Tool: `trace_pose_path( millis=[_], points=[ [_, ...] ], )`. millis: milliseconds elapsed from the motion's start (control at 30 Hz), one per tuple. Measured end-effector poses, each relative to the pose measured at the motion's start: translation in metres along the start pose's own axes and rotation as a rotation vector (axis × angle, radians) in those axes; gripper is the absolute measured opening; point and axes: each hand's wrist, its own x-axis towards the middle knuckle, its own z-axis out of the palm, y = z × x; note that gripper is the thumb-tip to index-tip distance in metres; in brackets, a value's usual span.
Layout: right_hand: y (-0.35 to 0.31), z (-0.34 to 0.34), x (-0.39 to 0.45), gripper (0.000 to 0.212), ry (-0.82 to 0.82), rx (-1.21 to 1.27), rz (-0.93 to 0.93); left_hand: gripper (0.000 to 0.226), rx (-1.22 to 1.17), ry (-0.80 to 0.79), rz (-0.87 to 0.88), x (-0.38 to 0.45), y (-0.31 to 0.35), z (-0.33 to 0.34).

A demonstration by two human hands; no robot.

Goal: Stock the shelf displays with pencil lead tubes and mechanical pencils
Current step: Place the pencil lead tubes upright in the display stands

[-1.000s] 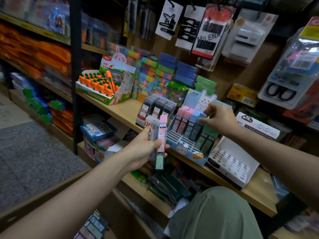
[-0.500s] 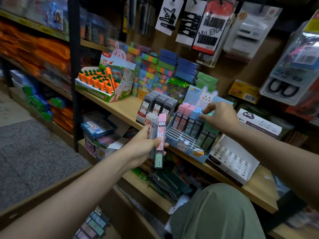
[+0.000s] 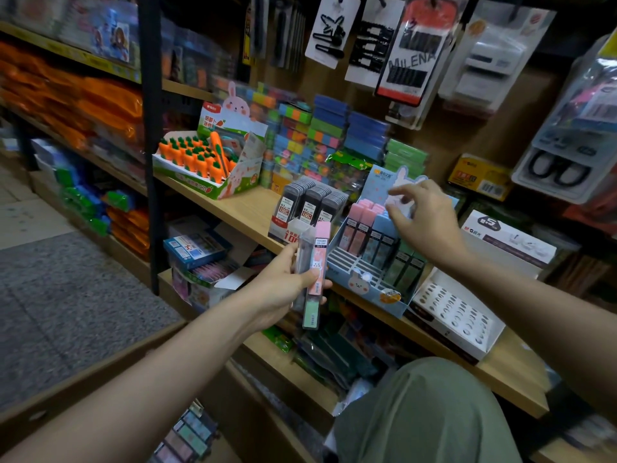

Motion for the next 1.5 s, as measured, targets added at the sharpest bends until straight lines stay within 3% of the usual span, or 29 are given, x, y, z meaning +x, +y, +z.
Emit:
trace_pose_path(
  millis=[133,200,367,567,633,733,800,900,1233,1500],
  points=[
    [-0.037,0.013,-0.021,0.041,-0.31,0.322,0.029,0.044,0.03,-0.052,0.005,-0.002,0.001,0.002],
    [-0.05,0.02,-0.027,0.047,-0.384,0.419,0.073,0.044,0.041,-0.07,0.012,-0.003,0.001,0.002],
    [-0.058,0.026,-0.026,0.044,-0.384,0.456,0.123,0.046,0.008,-0.093,0.016,-0.004,0.0,-0.004],
    [-0.037,0.003,0.0,0.035,-0.273,0.753,0.385,0.037,-0.164,-0.074,-0.058,-0.001,0.002,-0.018],
    [-0.026,-0.006,0.011,0.034,-0.173,0.719,0.375,0.035,-0.181,-0.004,-0.073,0.001,0.0,-0.022],
    [-0.014,-0.009,0.019,0.033,-0.061,0.403,0.176,0.027,-0.154,0.094,-0.087,0.005,-0.004,-0.025],
    [-0.013,-0.004,0.019,0.034,-0.042,0.248,0.046,0.021,-0.143,0.133,-0.107,0.006,-0.006,-0.025],
    [-0.015,0.01,0.018,0.033,-0.05,0.203,-0.047,0.018,-0.136,0.138,-0.116,0.007,-0.008,-0.023],
    [-0.014,0.044,0.018,0.03,-0.034,0.093,-0.142,0.02,-0.24,0.1,-0.085,0.001,0.001,-0.028],
    [-0.015,0.065,0.018,0.03,-0.004,0.037,-0.111,0.017,-0.109,0.015,0.014,0.002,-0.001,-0.026]
  ],
)
